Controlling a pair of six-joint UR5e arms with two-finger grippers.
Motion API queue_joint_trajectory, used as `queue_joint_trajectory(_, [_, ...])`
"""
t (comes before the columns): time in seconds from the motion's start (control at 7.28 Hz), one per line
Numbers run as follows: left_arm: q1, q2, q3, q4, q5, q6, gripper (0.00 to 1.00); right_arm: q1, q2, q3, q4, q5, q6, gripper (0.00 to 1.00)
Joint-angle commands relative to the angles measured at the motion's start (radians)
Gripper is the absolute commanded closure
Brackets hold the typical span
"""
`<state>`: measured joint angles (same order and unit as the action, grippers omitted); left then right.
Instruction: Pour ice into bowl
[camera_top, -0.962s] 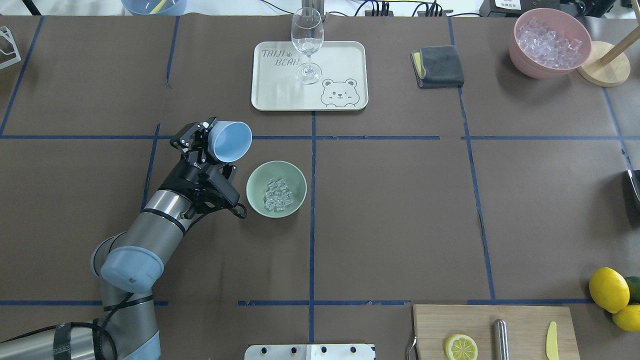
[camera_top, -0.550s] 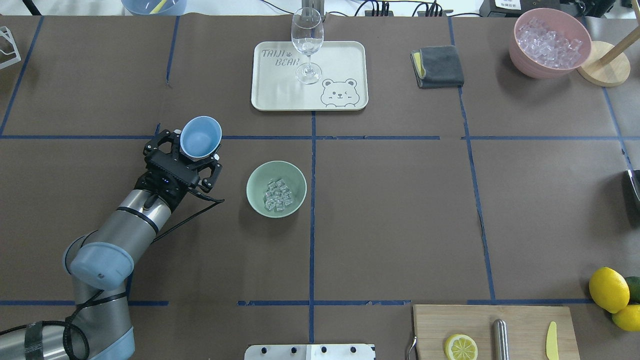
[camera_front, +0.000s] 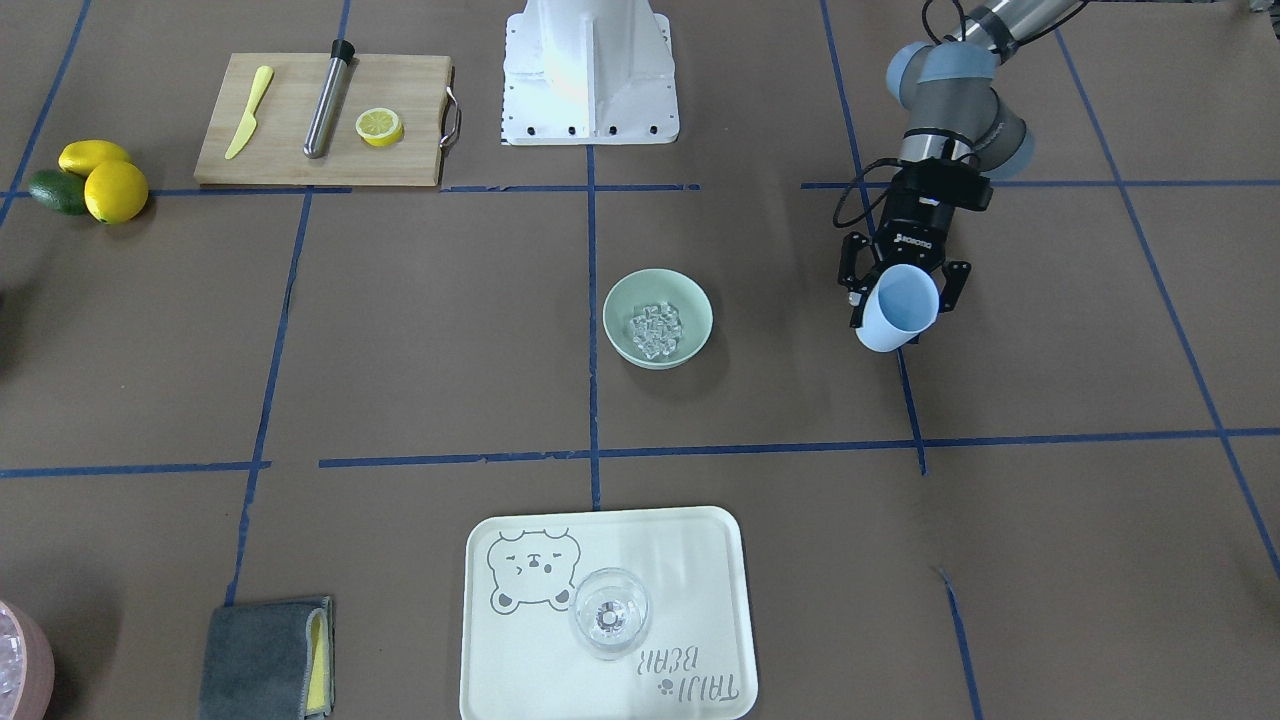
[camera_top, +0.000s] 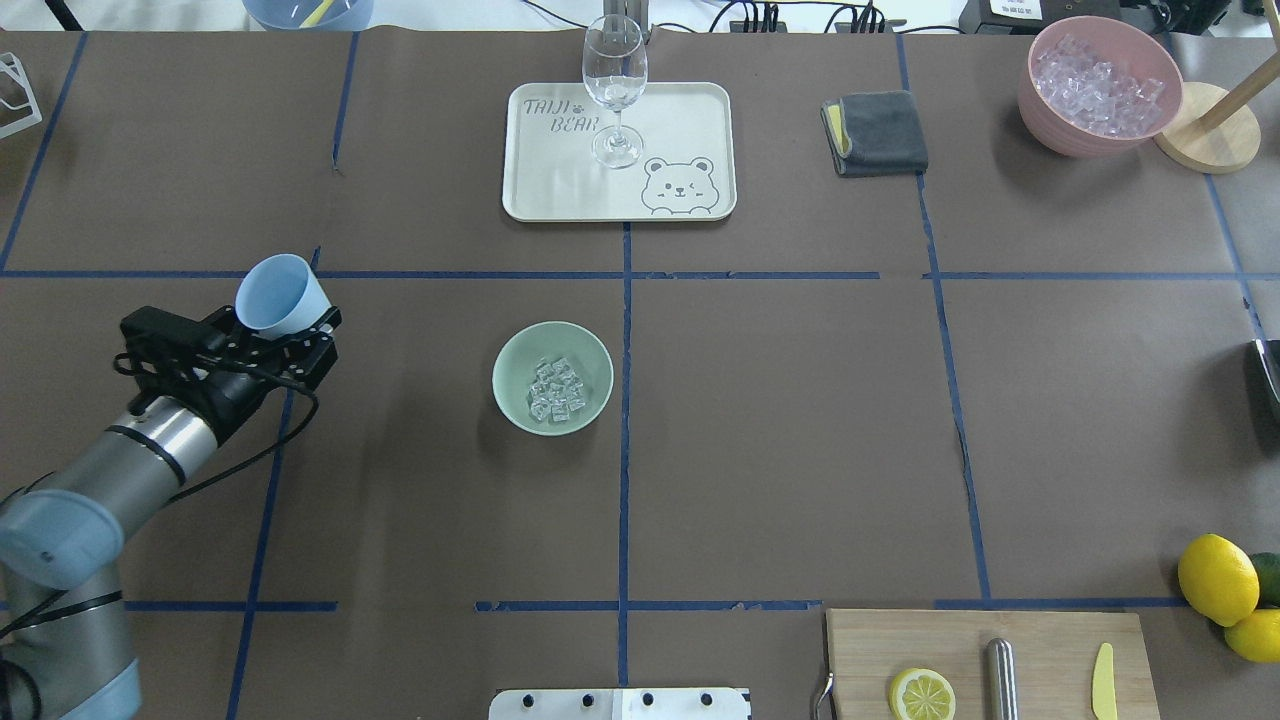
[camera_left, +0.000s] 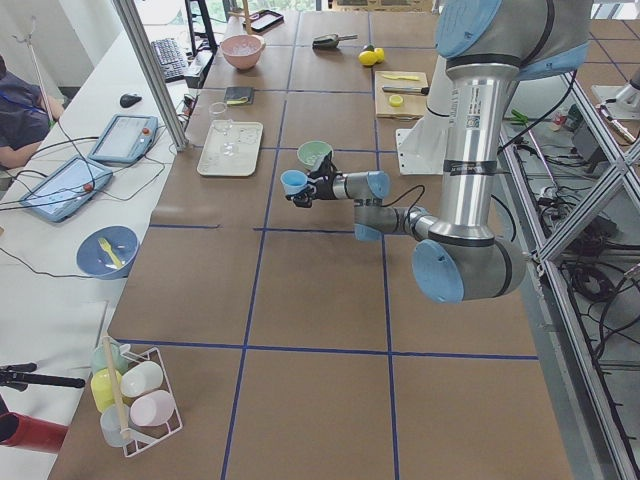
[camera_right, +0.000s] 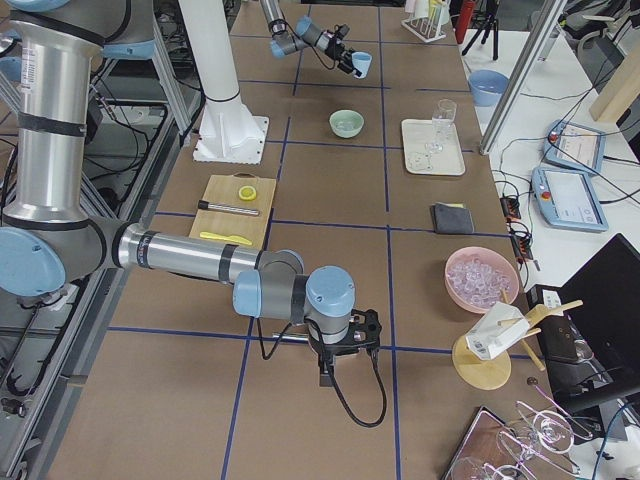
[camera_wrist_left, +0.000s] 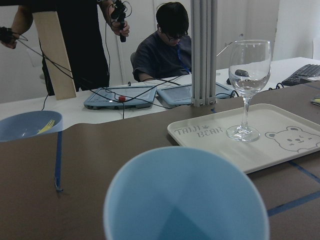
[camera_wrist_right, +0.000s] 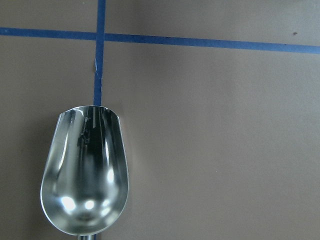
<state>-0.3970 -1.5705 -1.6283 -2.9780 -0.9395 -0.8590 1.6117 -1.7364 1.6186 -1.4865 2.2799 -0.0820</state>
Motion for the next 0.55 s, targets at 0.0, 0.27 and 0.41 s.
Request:
queue_joint_trajectory(0.0, [-0.006,0.145,0.034,-0.178,0.029,-0.032,1.00,0.001,0.000,0.003,0.000,0.001,-0.001,0.00])
queue_joint_trajectory(0.27, [0.003,0.135,0.123,-0.177,0.180,-0.046,1.00,-0.001,0.011,0.001,0.000,0.001,-0.002,0.00])
queue_joint_trajectory(0.41, [0.004,0.132,0.145,-0.177,0.180,-0.051,1.00,0.001,0.014,0.001,0.000,0.000,-0.001,0.00])
